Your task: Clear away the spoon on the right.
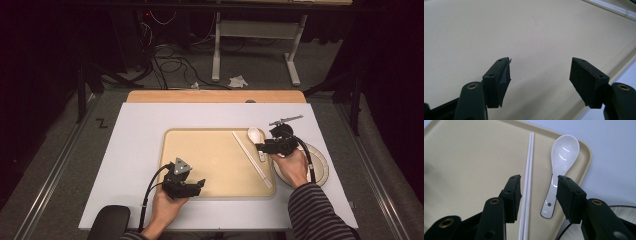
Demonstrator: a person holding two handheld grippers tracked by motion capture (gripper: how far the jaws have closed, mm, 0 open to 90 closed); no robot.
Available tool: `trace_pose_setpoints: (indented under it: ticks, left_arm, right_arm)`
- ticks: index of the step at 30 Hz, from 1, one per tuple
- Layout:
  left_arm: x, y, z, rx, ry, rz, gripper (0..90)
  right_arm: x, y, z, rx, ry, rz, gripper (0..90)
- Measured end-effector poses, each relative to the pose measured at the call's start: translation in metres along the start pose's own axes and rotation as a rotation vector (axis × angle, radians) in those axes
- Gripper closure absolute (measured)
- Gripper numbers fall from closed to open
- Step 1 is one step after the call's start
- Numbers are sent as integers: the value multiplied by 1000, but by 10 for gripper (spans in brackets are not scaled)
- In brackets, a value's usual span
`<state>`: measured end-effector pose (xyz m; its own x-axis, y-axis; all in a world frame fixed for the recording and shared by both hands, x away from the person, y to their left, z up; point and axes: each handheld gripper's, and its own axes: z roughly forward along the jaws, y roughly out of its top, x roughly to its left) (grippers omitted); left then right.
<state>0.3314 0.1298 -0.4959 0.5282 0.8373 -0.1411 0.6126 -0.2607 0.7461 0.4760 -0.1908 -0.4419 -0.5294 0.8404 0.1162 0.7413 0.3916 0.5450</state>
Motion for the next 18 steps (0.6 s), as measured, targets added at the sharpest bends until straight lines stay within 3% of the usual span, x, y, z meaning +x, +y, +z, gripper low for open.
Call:
trace_pose_setpoints:
  ticks: [10,18]
  left_arm:
    - [-3,4,10,26,-13,32,335]
    - [-9,10,17,23,-52,25,338]
  right_arm:
    - [-1,-8,-15,-30,0,-10,558]
    - [-2,-18,-28,-62,14,-6,595]
